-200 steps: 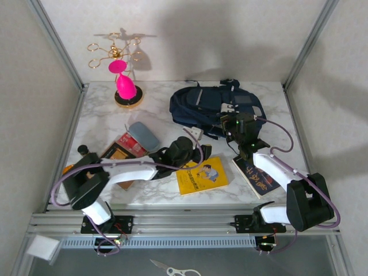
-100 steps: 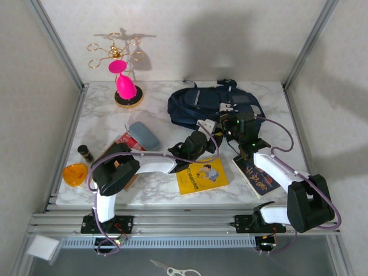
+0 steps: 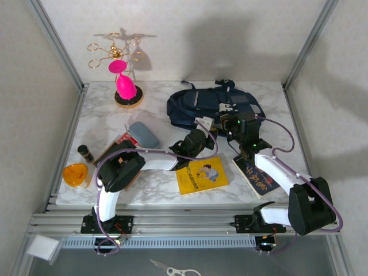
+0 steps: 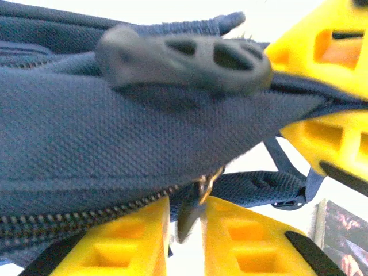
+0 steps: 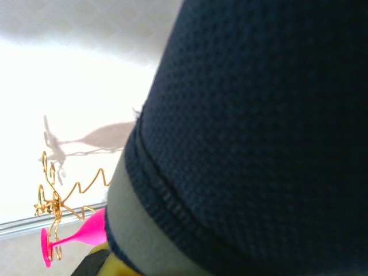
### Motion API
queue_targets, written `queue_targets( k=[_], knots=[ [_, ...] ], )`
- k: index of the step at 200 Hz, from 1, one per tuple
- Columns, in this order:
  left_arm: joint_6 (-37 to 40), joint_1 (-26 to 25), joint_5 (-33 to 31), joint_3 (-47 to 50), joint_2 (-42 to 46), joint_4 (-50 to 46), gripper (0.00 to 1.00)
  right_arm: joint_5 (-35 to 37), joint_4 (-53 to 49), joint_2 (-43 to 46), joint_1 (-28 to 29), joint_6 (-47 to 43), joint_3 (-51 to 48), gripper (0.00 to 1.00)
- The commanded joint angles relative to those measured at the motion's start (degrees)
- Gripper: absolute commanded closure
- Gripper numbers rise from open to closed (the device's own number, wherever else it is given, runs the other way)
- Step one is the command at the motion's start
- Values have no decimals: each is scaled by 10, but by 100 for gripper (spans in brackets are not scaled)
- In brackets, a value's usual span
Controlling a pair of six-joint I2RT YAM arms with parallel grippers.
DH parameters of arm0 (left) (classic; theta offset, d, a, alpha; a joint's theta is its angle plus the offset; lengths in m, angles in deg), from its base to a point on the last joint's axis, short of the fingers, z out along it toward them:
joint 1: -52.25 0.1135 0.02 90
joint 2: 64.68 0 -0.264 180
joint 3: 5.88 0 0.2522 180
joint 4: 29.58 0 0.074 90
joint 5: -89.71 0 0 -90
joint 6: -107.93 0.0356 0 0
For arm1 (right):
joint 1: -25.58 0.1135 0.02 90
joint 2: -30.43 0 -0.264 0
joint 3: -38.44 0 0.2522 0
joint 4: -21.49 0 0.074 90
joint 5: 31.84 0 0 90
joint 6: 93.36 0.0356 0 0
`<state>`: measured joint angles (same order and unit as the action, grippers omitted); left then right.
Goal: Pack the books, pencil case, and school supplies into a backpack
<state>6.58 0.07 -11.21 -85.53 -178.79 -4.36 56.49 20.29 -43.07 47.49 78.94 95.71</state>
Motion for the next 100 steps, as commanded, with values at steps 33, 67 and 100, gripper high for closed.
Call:
queue_targets(
  k=[33,67,100],
  knots=[
    [18,8,15,20,24,13,100,-29,41,14,3,-18,32,100],
    [-2,14,20,60,65,-14,100,-59,36,9,-20,-37,41,100],
    [-18,30,36,85,96,-61,100,-102,16,8,-46,-68,56,100]
  ],
)
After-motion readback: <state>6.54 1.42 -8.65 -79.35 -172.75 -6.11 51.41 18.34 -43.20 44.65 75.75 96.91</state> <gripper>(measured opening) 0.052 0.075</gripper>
